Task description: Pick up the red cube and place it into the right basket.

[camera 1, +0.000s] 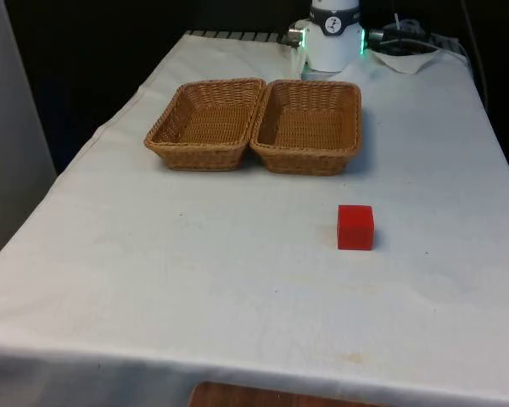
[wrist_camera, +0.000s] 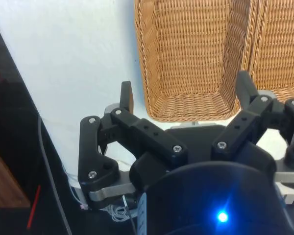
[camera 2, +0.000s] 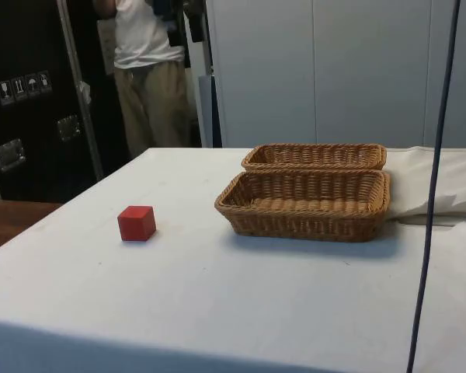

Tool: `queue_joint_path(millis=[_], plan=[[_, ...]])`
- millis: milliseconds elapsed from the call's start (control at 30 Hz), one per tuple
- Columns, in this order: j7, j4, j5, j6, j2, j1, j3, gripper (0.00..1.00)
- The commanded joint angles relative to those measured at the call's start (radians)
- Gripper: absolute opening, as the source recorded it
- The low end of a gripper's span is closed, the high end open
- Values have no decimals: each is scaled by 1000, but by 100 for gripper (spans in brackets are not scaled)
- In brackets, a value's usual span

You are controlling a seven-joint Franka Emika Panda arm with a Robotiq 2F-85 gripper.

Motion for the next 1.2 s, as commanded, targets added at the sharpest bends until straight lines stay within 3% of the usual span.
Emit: queue_joint_path(millis=[0, 100, 133, 400, 733, 1167], plan=[[1, 18, 3, -2, 18, 0, 1, 100], [-1, 43, 7, -3, 41, -1, 1, 100], [0, 23, 0, 4, 22, 0, 1, 100], [-7, 143, 27, -2, 134, -4, 0, 100], [-5, 228, 37, 10, 215, -4, -1, 100], [4, 309, 63, 112, 330, -1, 8, 100]])
